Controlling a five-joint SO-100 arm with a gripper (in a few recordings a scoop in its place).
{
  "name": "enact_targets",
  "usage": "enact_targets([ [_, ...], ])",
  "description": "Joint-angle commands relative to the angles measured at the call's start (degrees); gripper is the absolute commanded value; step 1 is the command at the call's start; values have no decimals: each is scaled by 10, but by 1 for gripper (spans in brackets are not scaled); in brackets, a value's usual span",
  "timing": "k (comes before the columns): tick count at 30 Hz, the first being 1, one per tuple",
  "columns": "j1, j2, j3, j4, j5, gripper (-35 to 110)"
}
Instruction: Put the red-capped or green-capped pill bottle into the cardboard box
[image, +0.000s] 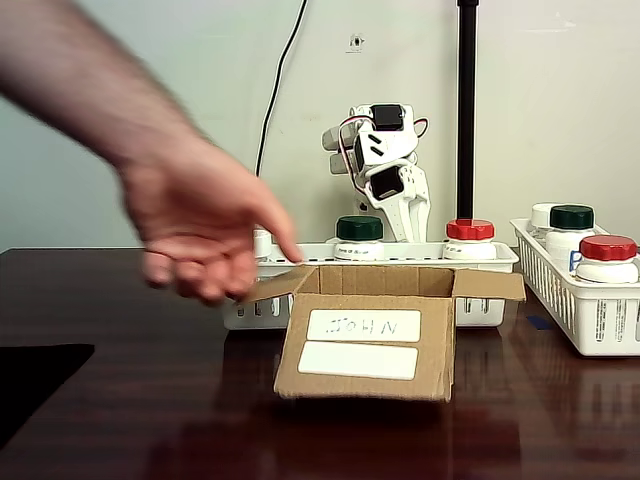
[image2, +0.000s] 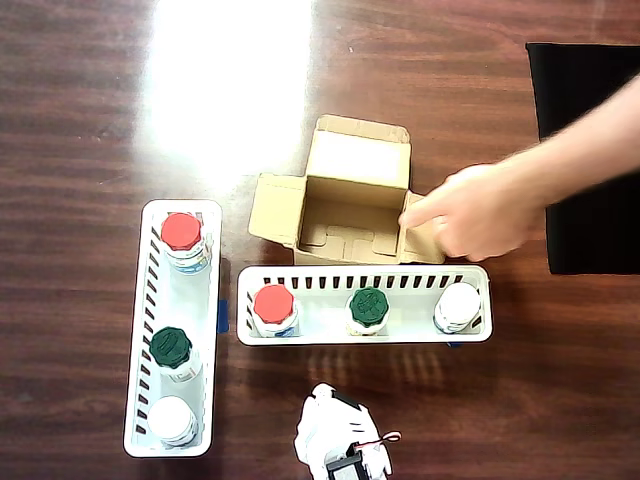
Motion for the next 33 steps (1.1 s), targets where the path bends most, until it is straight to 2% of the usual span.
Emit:
enact_targets([
  [1,323,49,-1,-159,571,3],
  [12,314,49,-15,-170,578,3],
  [15,290,49,-65,-120,567,3],
  [20,229,46,-179,17,555,3],
  [23,187,-2,-254,54,542,3],
  [29,91,-186,-394,18,469,4],
  [33,49,-295,-461,-39,441,20],
])
